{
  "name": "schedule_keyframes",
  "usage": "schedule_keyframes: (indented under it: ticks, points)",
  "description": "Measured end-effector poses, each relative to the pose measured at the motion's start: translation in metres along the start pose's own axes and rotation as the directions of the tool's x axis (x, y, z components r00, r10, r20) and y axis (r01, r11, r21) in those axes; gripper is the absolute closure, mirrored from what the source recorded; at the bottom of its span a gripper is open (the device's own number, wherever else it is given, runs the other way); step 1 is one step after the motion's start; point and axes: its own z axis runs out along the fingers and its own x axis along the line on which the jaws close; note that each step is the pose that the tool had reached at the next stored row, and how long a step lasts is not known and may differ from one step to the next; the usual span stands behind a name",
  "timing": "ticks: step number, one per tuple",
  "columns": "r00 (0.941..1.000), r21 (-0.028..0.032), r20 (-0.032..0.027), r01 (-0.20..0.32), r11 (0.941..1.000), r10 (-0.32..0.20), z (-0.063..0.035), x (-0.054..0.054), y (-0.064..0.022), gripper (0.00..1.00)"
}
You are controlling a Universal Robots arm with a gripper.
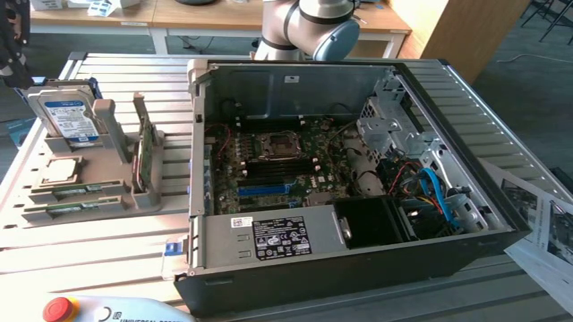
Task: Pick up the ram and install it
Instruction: 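Pick up the ram and move it above insertion slot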
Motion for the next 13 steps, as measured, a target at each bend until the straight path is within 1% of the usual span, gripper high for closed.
schedule_keyframes:
  ticks: [7, 13]
  points:
    - [0.9981, -0.0016, -0.0026, 0.062, 0.9981, -0.062, 0.0000, 0.0000, 0.0000, 0.90]
    - [0.9933, -0.0031, -0.0049, 0.116, 0.9933, -0.116, 0.0000, 0.0000, 0.0000, 0.90]
